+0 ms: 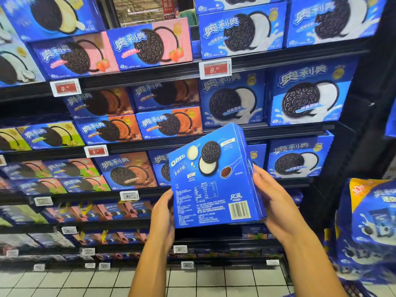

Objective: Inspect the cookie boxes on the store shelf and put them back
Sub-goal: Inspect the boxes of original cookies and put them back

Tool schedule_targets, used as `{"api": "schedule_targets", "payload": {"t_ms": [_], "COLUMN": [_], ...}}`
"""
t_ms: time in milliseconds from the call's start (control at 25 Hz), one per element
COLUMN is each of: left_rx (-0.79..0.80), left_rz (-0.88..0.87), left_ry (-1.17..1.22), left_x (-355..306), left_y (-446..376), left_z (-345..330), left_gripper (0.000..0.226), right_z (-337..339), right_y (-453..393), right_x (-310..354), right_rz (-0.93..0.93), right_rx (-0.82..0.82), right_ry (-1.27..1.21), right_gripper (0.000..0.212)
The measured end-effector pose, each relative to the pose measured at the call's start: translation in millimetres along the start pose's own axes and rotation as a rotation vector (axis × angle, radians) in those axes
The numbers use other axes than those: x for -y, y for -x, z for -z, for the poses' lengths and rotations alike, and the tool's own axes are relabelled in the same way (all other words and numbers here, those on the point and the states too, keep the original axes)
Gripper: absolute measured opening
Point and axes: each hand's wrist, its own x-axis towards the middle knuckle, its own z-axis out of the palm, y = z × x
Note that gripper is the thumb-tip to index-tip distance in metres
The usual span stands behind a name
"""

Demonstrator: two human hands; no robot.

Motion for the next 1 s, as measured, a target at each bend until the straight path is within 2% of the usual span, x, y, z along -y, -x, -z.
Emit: {"api": "schedule_targets", "payload": {"t_ms": [200,440,560,640,840,1000], "left_rx": [0.098,0.105,0.107,0.113,0.127,0.128], "left_rz": [0.101,0.138,0.134,0.132,0.105,0.047], "left_ry": [-0.087,-0.074,-0.054,-0.035,-0.079,-0.045], "left_x": [12.0,22.7,23.6,22.7,22.0,11.5], "left_y": [-5.4,-4.9,-4.3,-3.8,-2.2,0.6], "left_z": [0.7,2.0,0.4,-0.1,2.2,5.7], "left_gripper": [0.034,0.036,0.035,0.035,0.038,0.032], "right_z": [-12.0,-13.9,-14.8,-14.9,-9.9,2.2], "right_y": [-0.1,1.7,3.7,5.6,5.9,4.4], "right_x": [6.1,8.8,10.7,11.7,10.4,8.3], "right_rz": [0.028,0.04,0.034,0.036,0.037,-0.01], "right_rx": [0.026,0.094,0.105,0.113,0.14,0.123], "right_ry": [0.082,0.187,0.243,0.239,0.21,0.066], "right_gripper": [0.033,0.045,0.057,0.06,0.046,0.052]}}
